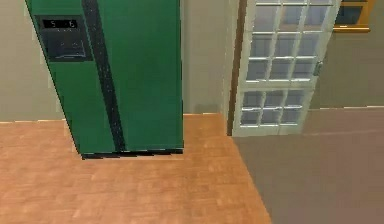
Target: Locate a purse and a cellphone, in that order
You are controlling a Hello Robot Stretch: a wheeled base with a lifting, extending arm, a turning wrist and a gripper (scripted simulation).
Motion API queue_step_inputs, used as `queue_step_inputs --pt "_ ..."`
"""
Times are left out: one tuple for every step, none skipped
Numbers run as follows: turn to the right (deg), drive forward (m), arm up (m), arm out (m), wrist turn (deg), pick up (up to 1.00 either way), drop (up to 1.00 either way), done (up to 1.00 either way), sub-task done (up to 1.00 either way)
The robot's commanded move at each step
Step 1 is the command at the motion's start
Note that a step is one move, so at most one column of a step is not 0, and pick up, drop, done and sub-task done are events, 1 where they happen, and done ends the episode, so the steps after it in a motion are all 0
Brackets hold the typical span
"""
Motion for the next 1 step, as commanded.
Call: queue_step_inputs --pt "0.0 0.55 0.0 0.0 0.0 0.0 0.0 0.0 0.0"
